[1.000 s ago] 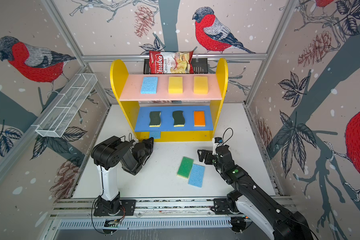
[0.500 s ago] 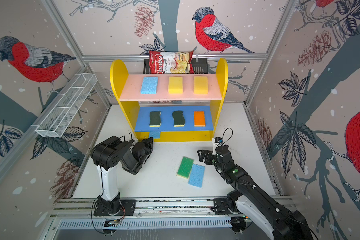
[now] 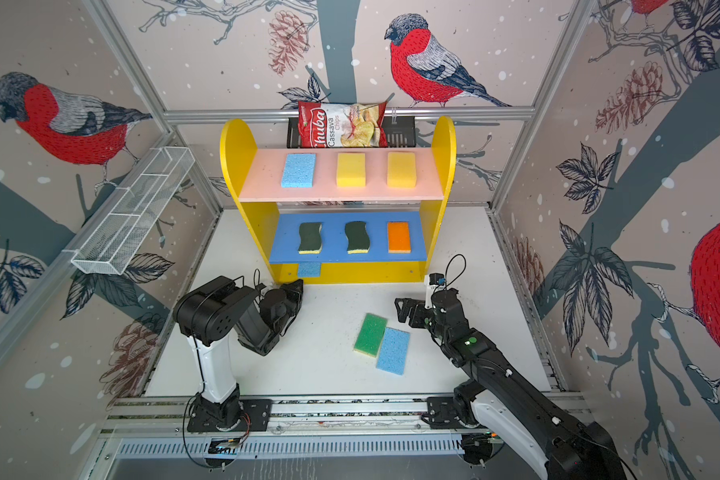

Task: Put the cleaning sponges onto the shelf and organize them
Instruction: 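Pull the left gripper back from the shelf toward the table front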

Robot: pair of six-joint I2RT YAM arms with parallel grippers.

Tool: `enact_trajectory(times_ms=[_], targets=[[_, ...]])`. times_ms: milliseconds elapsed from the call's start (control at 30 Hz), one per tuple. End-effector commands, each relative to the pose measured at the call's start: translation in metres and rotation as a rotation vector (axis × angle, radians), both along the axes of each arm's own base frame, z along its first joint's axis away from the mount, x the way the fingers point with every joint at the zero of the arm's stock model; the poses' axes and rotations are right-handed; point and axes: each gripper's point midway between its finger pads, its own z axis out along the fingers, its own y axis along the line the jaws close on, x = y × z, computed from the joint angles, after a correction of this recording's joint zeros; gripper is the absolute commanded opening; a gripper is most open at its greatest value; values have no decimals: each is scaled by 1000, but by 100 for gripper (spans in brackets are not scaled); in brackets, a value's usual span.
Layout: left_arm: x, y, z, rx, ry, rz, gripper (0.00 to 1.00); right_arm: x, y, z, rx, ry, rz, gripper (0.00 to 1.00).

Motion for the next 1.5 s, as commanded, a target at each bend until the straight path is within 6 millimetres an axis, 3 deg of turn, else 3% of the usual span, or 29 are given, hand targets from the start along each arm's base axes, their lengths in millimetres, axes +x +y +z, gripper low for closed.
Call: enact_trajectory(times_ms=[0, 133, 333, 600, 767, 900, 1233, 1367, 1400, 1433, 1467], targets=[[-16, 5, -24, 81, 100, -25, 16, 0, -4, -2, -2, 27, -33, 97], [-24, 5, -19, 124, 101, -59, 19, 0, -8, -3, -5, 48, -67, 97], [-36, 9, -4, 322, 112, -115, 22, -5, -2, -8, -18, 91, -105, 97], [-46, 10, 40, 633, 101, -182, 26, -11, 10, 1, -26, 91, -124, 97], [-59, 7, 60, 769, 34, -237, 33, -13, 12, 2, -13, 101, -134, 97], [-71, -13, 70, 849, -53, -370, 46, -12, 7, 7, -37, 93, -149, 97], [-112, -51, 91, 973, -216, -572, 56, -13, 0, 18, -42, 60, -160, 97], [-131, -69, 102, 937, -317, -656, 69, -14, -3, 20, -49, 53, -165, 97], [-135, -73, 103, 937, -334, -672, 77, -14, -4, 20, -51, 51, -168, 97], [-141, -76, 103, 942, -347, -691, 97, -14, -5, 21, -54, 48, -171, 97], [-146, -79, 102, 942, -347, -712, 97, -14, -6, 22, -54, 43, -172, 97]])
